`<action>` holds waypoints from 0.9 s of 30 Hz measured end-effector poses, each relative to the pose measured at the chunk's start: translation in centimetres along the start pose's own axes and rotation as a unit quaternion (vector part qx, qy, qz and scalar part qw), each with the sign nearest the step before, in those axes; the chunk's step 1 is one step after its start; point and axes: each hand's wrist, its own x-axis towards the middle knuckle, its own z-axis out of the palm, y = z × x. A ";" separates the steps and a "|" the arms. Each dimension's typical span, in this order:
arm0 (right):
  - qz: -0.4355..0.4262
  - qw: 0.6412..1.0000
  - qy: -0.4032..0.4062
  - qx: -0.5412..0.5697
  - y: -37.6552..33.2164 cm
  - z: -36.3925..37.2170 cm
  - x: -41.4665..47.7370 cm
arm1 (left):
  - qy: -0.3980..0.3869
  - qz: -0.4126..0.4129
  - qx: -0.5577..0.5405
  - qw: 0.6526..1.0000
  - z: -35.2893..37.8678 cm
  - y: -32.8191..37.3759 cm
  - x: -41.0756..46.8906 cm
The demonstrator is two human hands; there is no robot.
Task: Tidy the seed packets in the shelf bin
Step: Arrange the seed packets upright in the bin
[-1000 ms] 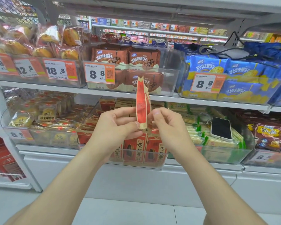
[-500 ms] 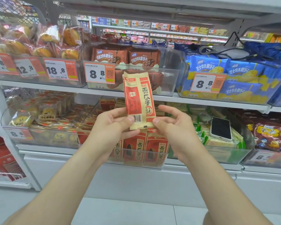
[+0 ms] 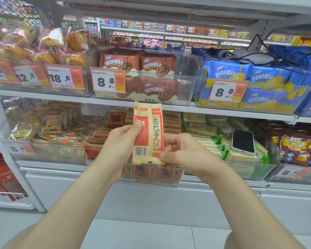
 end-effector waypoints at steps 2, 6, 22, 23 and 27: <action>0.020 0.999 -0.030 -0.007 -0.1 0.3 -0.2 | -0.001 -0.019 0.005 1.000 0.1 -0.3 0.0; -0.006 0.996 0.079 0.030 -0.3 0.7 -0.1 | -0.035 -0.034 -0.047 0.998 0.6 -0.6 0.1; -0.010 0.969 0.220 0.113 -0.7 0.2 -0.2 | -0.011 -0.051 -0.131 0.990 1.8 -0.7 -0.3; -0.009 0.968 0.220 0.120 -0.7 0.3 -0.3 | -0.008 -0.042 -0.123 0.992 1.8 -0.7 -0.3; -0.042 0.965 0.235 0.108 -0.8 0.5 -0.4 | 0.072 0.074 -0.020 0.994 1.4 -1.1 -0.2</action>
